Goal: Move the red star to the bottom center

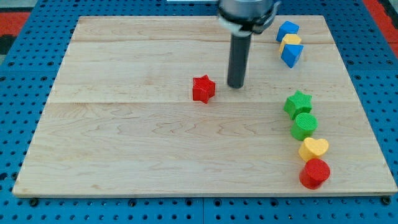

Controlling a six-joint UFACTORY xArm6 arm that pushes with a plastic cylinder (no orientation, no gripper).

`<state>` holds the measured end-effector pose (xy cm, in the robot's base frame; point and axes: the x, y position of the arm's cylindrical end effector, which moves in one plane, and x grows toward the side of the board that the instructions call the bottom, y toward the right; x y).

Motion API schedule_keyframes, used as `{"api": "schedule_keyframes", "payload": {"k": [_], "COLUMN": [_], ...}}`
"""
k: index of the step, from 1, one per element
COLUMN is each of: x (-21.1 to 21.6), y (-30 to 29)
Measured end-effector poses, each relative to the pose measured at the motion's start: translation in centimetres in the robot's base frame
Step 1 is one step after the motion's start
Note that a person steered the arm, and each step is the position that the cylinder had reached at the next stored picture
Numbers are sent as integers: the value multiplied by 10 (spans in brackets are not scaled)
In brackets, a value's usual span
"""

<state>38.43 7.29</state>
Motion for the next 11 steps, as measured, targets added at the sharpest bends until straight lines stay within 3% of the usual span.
{"api": "schedule_keyframes", "payload": {"k": [2,3,5,6,7,8,9,10,11], "x": [43,23,91,40,34,93,122,106,120], "y": [-69,-103,-120,-132,-175,-181,-159,-155,-136]}}
